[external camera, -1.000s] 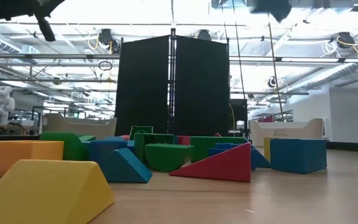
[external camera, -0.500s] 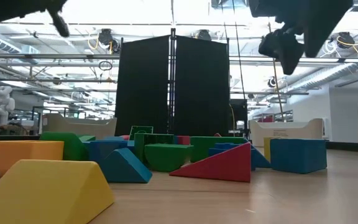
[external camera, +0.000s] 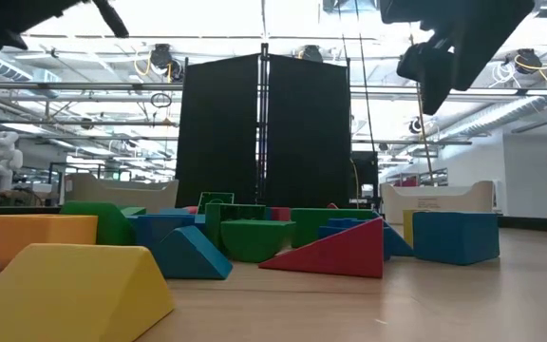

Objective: Sort blocks by size
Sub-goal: Put the rectangular blue block into the white bin, then adjust the gray bin on the table

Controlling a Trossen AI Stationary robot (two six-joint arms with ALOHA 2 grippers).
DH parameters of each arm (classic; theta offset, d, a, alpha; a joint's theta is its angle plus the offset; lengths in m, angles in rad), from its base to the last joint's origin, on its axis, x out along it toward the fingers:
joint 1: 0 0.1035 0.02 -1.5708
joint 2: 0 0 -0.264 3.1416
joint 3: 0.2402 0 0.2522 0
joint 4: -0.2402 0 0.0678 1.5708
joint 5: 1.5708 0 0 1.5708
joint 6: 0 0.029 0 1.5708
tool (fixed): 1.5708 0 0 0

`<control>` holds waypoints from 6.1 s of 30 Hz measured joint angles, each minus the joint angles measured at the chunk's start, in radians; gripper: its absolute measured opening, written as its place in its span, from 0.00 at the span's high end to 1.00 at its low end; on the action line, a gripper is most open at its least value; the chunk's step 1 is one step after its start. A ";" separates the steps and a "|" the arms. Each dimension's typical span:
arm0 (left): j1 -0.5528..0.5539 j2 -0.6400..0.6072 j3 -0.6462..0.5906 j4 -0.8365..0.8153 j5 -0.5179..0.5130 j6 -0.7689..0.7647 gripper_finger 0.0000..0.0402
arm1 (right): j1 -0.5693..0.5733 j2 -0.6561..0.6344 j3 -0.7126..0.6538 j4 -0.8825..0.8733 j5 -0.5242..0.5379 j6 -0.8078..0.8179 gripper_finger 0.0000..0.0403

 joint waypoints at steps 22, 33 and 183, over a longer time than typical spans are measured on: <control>-0.006 0.038 0.000 -0.086 -0.009 0.012 0.42 | -0.010 -0.001 0.000 0.116 0.079 -0.038 0.27; -0.007 0.040 0.000 -0.385 -0.009 -0.083 0.30 | 0.074 0.087 0.000 0.157 0.017 -0.132 0.30; 0.505 0.962 0.633 -1.008 -0.129 0.034 0.30 | -1.080 -0.066 -0.243 0.334 0.175 -0.171 0.40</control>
